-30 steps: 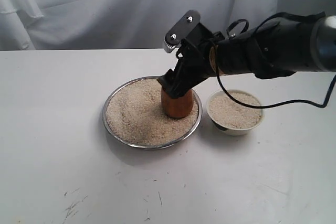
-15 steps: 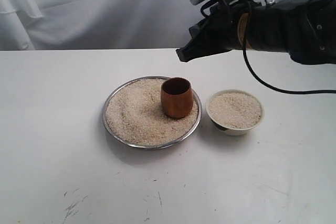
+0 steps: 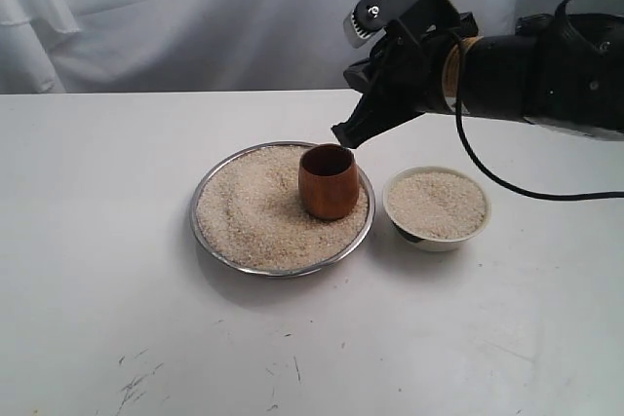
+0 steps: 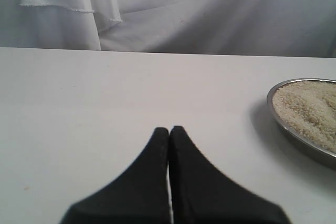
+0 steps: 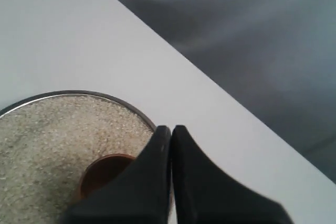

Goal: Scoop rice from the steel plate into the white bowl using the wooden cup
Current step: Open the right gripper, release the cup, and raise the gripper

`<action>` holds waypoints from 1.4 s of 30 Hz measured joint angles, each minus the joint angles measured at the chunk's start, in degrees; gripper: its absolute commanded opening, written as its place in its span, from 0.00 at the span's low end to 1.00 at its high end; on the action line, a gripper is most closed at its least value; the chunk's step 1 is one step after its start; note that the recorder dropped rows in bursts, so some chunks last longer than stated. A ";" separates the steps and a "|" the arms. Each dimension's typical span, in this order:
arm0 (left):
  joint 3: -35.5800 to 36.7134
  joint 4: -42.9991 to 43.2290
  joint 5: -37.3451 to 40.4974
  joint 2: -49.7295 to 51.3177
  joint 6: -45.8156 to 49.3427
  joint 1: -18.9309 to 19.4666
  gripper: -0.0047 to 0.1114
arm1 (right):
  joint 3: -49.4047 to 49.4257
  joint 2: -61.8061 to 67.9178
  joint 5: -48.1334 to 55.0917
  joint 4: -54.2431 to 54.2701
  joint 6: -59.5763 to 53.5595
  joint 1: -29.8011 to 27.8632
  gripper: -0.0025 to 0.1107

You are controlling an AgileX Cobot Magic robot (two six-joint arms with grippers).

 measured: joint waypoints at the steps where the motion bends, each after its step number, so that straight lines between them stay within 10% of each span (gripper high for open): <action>1: 0.00 0.00 0.00 0.00 0.00 0.00 0.04 | 0.00 0.00 0.44 4.56 -6.22 0.00 0.02; 26: 0.00 0.00 0.00 0.00 0.00 0.00 0.04 | 0.00 -0.52 16.20 44.08 -46.53 0.61 0.02; 42: 0.00 0.00 0.00 0.00 0.00 0.00 0.04 | 0.00 1.38 20.56 46.60 -55.46 0.68 0.02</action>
